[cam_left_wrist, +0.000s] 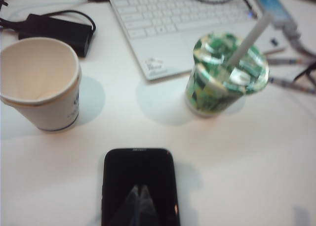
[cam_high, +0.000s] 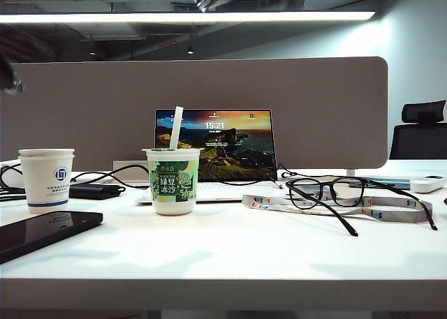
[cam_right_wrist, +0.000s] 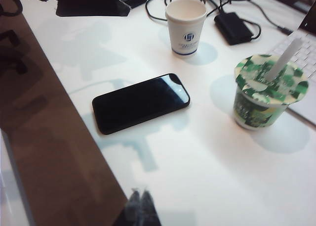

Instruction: Pick up the black phone, pick up the charger plug, insert the charger plug into the phone's charging port, and finally place the connected phone back on the desk.

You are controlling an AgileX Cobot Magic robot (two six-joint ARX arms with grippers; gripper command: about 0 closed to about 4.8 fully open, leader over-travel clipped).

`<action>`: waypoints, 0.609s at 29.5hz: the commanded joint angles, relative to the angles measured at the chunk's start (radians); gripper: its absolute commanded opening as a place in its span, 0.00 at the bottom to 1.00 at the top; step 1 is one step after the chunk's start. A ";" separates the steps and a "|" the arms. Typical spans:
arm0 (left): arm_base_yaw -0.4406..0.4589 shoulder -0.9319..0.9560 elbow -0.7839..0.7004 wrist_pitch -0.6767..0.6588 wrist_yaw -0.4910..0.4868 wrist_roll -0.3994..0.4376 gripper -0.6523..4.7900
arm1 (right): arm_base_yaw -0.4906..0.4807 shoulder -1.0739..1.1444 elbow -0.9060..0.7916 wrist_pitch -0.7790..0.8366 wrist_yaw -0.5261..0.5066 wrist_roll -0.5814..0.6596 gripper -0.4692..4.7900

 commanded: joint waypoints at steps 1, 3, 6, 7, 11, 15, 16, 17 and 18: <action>0.000 0.045 0.005 -0.024 0.012 0.061 0.11 | -0.002 0.011 0.006 0.030 -0.023 0.024 0.08; 0.001 0.079 0.005 -0.032 0.011 0.060 0.11 | -0.003 0.017 0.006 0.046 -0.038 0.024 0.08; 0.000 0.135 0.005 -0.032 0.011 0.053 0.11 | -0.003 0.024 0.006 0.082 -0.056 0.024 0.08; 0.001 0.154 0.005 -0.033 0.011 0.053 0.11 | -0.003 0.028 0.006 0.093 -0.056 0.024 0.08; 0.001 0.217 0.005 -0.036 0.011 0.054 0.22 | -0.005 0.049 0.006 0.100 -0.055 0.023 0.08; 0.000 0.262 0.005 -0.034 0.012 0.061 0.70 | -0.011 0.107 0.006 0.106 -0.055 0.024 0.08; 0.001 0.270 0.005 -0.033 0.011 0.061 0.73 | -0.014 0.123 0.006 0.113 -0.056 0.024 0.08; 0.001 0.278 0.005 -0.032 0.011 0.061 0.76 | -0.018 0.140 0.006 0.122 -0.061 0.024 0.08; 0.002 0.289 0.005 -0.031 0.011 0.061 0.76 | -0.019 0.164 0.006 0.138 -0.069 0.023 0.08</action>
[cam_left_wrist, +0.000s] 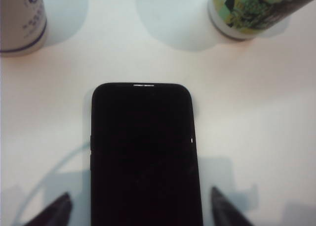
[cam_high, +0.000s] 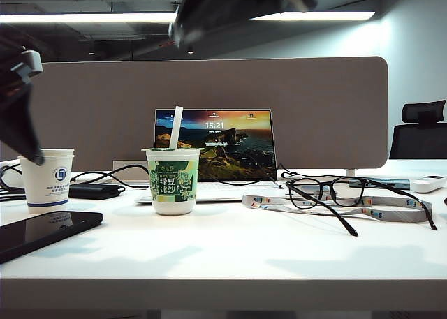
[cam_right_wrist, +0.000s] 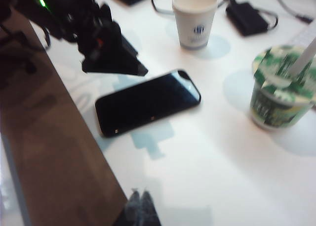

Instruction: Pick up the black phone, pick up the charger plug, insert the charger plug into the phone's charging port, and finally place the connected phone back on the desk.

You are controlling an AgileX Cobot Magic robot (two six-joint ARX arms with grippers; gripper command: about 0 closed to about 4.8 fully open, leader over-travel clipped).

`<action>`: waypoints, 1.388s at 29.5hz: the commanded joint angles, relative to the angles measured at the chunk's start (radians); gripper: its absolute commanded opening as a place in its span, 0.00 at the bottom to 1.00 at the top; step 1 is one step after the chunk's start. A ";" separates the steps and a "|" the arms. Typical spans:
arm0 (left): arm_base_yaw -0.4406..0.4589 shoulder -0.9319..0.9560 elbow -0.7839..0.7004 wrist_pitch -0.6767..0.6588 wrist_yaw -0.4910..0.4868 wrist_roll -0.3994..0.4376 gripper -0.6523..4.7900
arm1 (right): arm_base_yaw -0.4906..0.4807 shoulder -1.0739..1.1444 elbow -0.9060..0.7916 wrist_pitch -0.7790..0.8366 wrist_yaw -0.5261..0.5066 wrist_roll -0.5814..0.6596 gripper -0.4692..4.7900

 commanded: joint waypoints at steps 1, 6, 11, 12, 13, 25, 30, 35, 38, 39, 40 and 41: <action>0.007 0.029 0.005 0.006 0.005 0.003 0.76 | -0.006 0.058 0.003 0.058 -0.024 0.004 0.08; 0.015 0.079 0.004 0.008 -0.015 0.003 0.76 | -0.009 0.147 0.003 0.134 -0.027 0.005 0.08; 0.024 0.122 0.004 0.014 -0.011 0.003 0.75 | -0.024 0.218 0.003 0.194 -0.059 0.005 0.08; 0.025 0.132 0.004 0.018 -0.011 0.002 0.75 | -0.035 0.229 0.003 0.201 -0.065 0.005 0.08; 0.026 0.140 0.004 0.021 -0.013 0.002 0.75 | -0.043 0.238 0.003 0.207 -0.069 0.005 0.08; 0.025 0.242 0.004 0.043 0.083 -0.001 0.75 | -0.129 0.287 0.008 0.216 -0.100 0.004 0.08; 0.025 0.272 0.004 0.036 0.172 -0.009 0.75 | -0.145 0.289 0.008 0.215 -0.132 0.005 0.08; 0.024 0.277 0.004 0.025 0.217 -0.009 0.75 | -0.144 0.298 0.008 0.210 -0.143 0.005 0.08; 0.024 0.277 0.004 0.021 0.217 -0.009 0.75 | -0.144 0.321 0.008 0.206 -0.179 0.021 0.08; 0.024 0.277 0.004 0.021 0.217 -0.011 0.75 | -0.144 0.330 0.008 0.207 -0.187 0.036 0.08; 0.023 0.277 0.004 0.021 0.217 -0.018 0.75 | -0.144 0.338 0.008 0.208 -0.196 0.045 0.08; 0.021 0.277 0.004 0.021 0.217 -0.028 0.75 | -0.143 0.351 0.008 0.211 -0.204 0.055 0.08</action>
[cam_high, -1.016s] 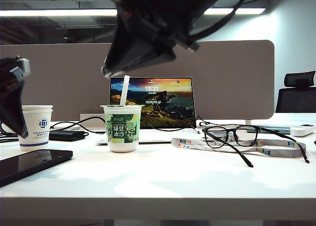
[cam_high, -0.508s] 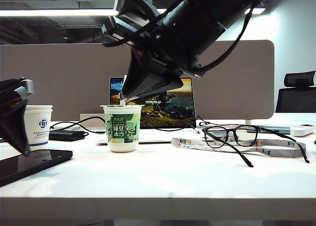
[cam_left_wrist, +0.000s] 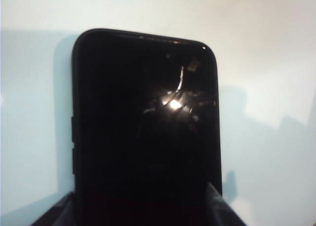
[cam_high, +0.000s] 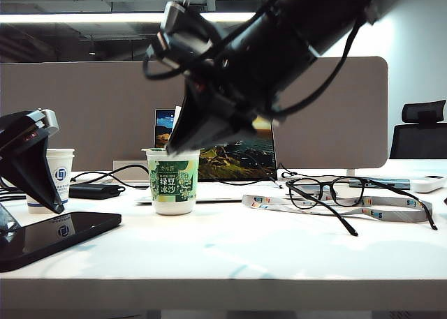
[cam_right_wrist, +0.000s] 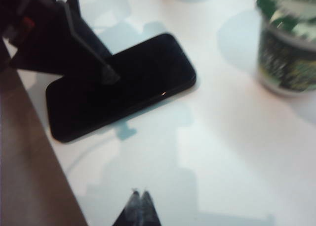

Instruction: Pick up the black phone, pick up the charger plug, insert the charger plug into the phone's charging port, and finally place the connected phone back on the desk.

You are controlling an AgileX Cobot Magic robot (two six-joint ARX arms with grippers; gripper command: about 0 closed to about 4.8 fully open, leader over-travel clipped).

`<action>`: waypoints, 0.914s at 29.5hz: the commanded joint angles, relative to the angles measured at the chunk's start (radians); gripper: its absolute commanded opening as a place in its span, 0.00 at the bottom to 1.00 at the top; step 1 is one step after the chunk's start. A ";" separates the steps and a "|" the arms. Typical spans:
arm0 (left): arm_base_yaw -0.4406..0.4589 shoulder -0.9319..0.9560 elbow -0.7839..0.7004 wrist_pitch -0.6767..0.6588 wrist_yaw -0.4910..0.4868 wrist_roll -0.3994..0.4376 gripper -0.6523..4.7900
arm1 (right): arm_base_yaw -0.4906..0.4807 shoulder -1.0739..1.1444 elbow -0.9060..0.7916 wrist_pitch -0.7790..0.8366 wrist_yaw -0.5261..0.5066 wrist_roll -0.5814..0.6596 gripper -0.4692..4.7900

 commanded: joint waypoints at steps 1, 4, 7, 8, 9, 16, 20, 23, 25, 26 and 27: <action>-0.007 0.002 -0.003 -0.021 0.003 -0.032 0.75 | 0.003 0.029 0.006 0.016 -0.040 0.042 0.08; -0.008 0.002 -0.003 -0.021 0.004 -0.048 0.75 | 0.004 0.054 0.006 0.019 -0.064 0.042 0.08; -0.016 0.002 -0.003 -0.021 0.004 -0.048 0.75 | 0.005 0.073 0.006 0.027 -0.071 0.045 0.08; -0.020 0.002 -0.003 -0.021 0.003 -0.048 0.75 | 0.005 0.083 0.006 0.042 -0.078 0.045 0.08; -0.024 0.002 -0.003 -0.021 0.003 -0.048 0.75 | 0.006 0.091 0.006 0.056 -0.098 0.045 0.08; -0.052 0.002 -0.003 -0.013 -0.001 -0.048 0.75 | 0.026 0.141 0.019 0.134 -0.249 0.045 0.08; -0.052 0.002 -0.003 -0.010 0.002 -0.049 0.75 | 0.064 0.161 0.026 0.184 -0.280 0.043 0.08; -0.051 0.002 -0.003 -0.011 0.001 -0.048 0.75 | 0.096 0.182 0.038 0.200 -0.279 0.036 0.08; -0.051 0.002 -0.003 -0.012 0.002 -0.048 0.75 | 0.113 0.203 0.049 0.200 -0.280 0.036 0.08; -0.051 0.002 -0.003 -0.013 0.003 -0.048 0.75 | 0.122 0.213 0.053 0.201 -0.278 0.036 0.08; -0.051 0.002 -0.003 -0.014 0.003 -0.048 0.75 | 0.130 0.227 0.058 0.203 -0.270 0.034 0.08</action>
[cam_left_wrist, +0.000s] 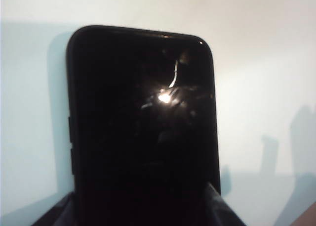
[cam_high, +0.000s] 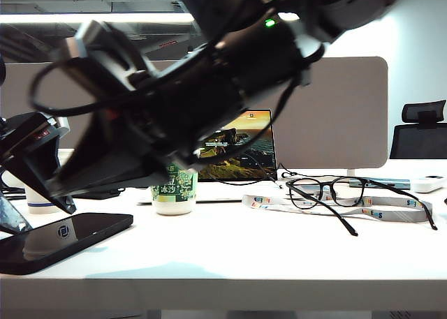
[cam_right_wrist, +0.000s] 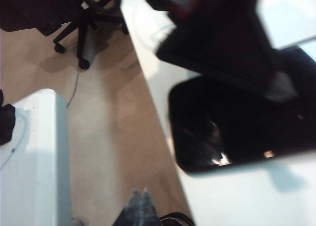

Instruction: Pick up the black phone, pick up the charger plug, insert the charger plug into the phone's charging port, and finally place the connected phone back on the desk.

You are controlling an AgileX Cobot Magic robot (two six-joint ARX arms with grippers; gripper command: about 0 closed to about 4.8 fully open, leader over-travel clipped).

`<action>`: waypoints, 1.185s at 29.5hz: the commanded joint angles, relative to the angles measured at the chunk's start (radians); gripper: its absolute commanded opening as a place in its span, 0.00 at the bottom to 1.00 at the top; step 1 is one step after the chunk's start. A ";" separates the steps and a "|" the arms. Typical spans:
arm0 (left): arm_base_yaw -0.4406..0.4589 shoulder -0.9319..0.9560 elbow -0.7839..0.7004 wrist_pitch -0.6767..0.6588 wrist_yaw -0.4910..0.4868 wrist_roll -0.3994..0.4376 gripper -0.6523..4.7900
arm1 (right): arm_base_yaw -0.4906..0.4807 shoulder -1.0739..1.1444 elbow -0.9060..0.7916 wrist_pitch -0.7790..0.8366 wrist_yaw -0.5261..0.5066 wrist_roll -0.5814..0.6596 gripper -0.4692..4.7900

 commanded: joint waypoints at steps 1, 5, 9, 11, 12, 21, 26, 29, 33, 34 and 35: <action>0.000 0.002 -0.003 -0.015 -0.001 -0.003 0.75 | 0.023 0.034 0.018 0.021 0.006 -0.006 0.08; 0.000 0.002 -0.003 -0.022 -0.001 -0.002 0.75 | 0.033 0.084 0.042 0.045 0.006 -0.006 0.08; 0.000 0.002 -0.003 -0.022 0.000 0.000 0.75 | 0.033 0.131 0.077 0.047 0.013 -0.006 0.08; 0.000 0.002 -0.003 -0.022 0.000 0.000 0.75 | 0.033 0.156 0.099 0.047 0.013 -0.006 0.08; 0.000 0.002 -0.003 -0.023 0.001 0.001 0.75 | 0.033 0.166 0.108 0.045 0.013 -0.006 0.08; 0.001 0.002 -0.003 -0.029 0.041 0.001 0.75 | 0.046 0.206 0.135 0.034 0.037 -0.006 0.08; 0.001 0.002 -0.003 -0.029 0.040 0.002 0.75 | 0.046 0.215 0.135 0.028 0.035 -0.006 0.08; 0.001 0.002 -0.003 -0.029 0.040 0.002 0.75 | 0.046 0.215 0.135 0.026 0.024 -0.006 0.08; 0.001 0.002 -0.003 -0.030 0.040 0.001 0.75 | 0.045 0.216 0.135 0.023 0.032 -0.006 0.08; 0.001 0.002 -0.003 -0.030 0.040 0.001 0.75 | 0.046 0.216 0.135 0.020 0.032 -0.007 0.08; 0.001 0.002 -0.003 -0.030 0.040 0.001 0.75 | 0.046 0.216 0.135 0.019 0.032 -0.007 0.08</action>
